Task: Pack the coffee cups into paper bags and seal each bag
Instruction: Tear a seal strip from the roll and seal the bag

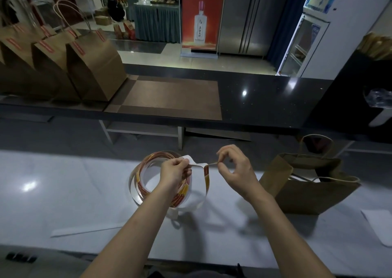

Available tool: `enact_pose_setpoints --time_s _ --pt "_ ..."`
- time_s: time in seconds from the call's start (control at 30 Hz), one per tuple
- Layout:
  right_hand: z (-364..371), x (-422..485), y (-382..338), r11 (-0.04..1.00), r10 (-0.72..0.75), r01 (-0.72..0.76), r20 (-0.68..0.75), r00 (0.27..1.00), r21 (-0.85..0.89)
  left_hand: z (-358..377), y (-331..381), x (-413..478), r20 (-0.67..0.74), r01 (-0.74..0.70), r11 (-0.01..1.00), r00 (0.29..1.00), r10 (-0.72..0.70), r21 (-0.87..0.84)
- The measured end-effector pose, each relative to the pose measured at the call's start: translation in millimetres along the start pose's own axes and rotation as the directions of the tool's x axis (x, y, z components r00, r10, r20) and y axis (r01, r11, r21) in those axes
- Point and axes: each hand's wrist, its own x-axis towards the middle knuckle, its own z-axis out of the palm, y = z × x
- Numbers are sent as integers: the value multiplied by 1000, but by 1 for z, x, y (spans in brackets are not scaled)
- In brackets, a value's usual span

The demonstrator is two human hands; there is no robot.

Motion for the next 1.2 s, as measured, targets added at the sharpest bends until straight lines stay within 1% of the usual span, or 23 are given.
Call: enact_pose_setpoints --time_s 0.17,0.37,0.5,0.7,0.83,0.9,1.07,1.2 --pt "-11 0 -1 993 24 -16 -65 998 119 0 -7 10 -22 22 1000 1000 -22 2" --pt "-22 0 8 985 59 -42 -100 993 170 5 -8 19 -48 68 997 996 -69 -32" --pt "-31 0 17 972 108 -74 -143 984 224 8 -12 22 -30 75 997 997 -75 -21" --pt "-44 -4 25 983 148 -122 -197 969 136 16 -15 25 57 81 996 995 -82 26" --pt "-51 -14 28 987 152 -134 -242 958 87 27 -22 28 86 100 995 992 -97 -30" --pt "-56 -22 28 988 154 -142 -267 951 63 32 -28 32 91 119 993 989 -118 -12" --pt "-75 -47 24 960 280 -268 -303 911 81 43 -39 37 118 174 985 978 -173 2" --pt "-94 -57 21 953 302 -282 -349 887 109 62 -31 30 160 175 984 972 -170 -19"
